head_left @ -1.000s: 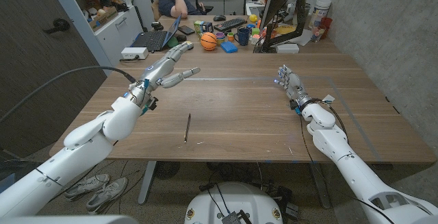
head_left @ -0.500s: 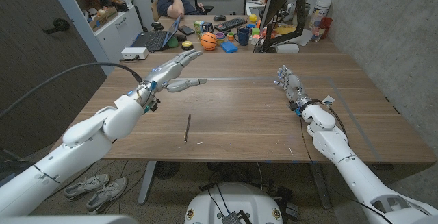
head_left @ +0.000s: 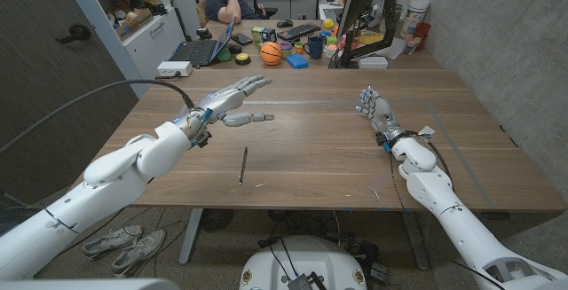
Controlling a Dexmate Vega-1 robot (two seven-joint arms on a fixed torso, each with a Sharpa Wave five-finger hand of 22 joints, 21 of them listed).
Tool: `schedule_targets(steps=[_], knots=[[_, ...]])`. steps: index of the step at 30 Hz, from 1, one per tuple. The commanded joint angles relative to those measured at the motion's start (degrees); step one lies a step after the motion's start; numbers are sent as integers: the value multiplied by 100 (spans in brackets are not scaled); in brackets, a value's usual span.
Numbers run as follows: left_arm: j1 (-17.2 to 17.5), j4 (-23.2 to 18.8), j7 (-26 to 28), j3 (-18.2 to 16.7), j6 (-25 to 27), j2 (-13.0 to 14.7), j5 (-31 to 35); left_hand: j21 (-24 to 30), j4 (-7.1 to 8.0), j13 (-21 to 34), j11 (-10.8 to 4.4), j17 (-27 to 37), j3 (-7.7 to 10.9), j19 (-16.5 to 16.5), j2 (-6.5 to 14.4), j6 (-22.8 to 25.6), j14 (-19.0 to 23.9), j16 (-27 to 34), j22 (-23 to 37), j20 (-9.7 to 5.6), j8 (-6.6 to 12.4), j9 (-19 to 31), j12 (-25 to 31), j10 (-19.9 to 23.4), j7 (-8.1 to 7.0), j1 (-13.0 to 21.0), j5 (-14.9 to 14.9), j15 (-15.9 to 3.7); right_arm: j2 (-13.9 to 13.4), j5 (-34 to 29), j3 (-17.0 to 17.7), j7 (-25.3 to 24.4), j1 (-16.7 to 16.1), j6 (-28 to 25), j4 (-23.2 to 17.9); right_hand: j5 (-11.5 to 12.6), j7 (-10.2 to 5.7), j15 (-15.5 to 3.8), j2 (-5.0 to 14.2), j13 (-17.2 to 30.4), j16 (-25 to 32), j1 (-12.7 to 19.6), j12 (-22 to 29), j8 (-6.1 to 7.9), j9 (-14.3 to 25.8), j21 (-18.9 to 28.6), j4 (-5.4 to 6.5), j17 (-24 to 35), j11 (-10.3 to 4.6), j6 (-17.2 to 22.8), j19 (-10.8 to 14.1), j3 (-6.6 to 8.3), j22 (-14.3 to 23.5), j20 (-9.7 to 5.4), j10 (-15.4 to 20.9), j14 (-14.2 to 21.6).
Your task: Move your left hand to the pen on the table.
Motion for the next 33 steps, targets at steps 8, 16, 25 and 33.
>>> schedule_targets(steps=[8, 16, 25, 33], knots=[[78, -235, -713, 98, 401, 230, -33, -57, -5, 2, 59, 20, -89, -38, -13, -83, -30, 3, 13, 27, -44, 3, -1, -185, -38, 71, 34, 75, -10, 13, -20, -29, -138, 17, -151, -6, 71, 18, -21, 20, -22, -59, 41, 34, 24, -43, 16, 8, -11, 11, -200, -32, 32, 41, 18, 10], [52, -363, -978, 165, 670, 356, 45, -71, -15, 2, 96, 21, -120, -32, -14, -112, -27, 1, 15, 25, -51, 2, 20, -162, -38, 96, 37, 103, -10, 8, -25, -56, -164, 41, -181, -1, 77, 9, -26, 20, -33, -80, 36, 28, 22, -70, 19, 6, -6, -4, -213, -47, 32, 30, 13, 6], [-128, -465, -1404, 353, 1006, 504, 106, -101, -51, 3, 90, 23, -161, -36, -1, -181, -69, -22, 17, 24, -60, 3, 0, -264, -39, 190, 51, 122, -4, 24, -37, -49, -142, 25, -156, 7, 75, 2, -33, 19, -46, -116, 32, 28, 21, -107, 26, 6, 1, -5, -219, -73, 32, 31, 17, 8], [-216, -623, -1691, 487, 1339, 649, 272, -120, -90, 4, 54, 23, -175, -22, 48, -232, -14, -2, 19, 20, -53, 7, 54, -175, -40, 332, 74, 71, 0, 3, -61, -32, -116, 60, -105, 12, 87, 3, -38, 19, -54, -143, 32, 26, 20, -127, 33, 7, 4, -12, -215, -92, 32, 31, 22, 7]])
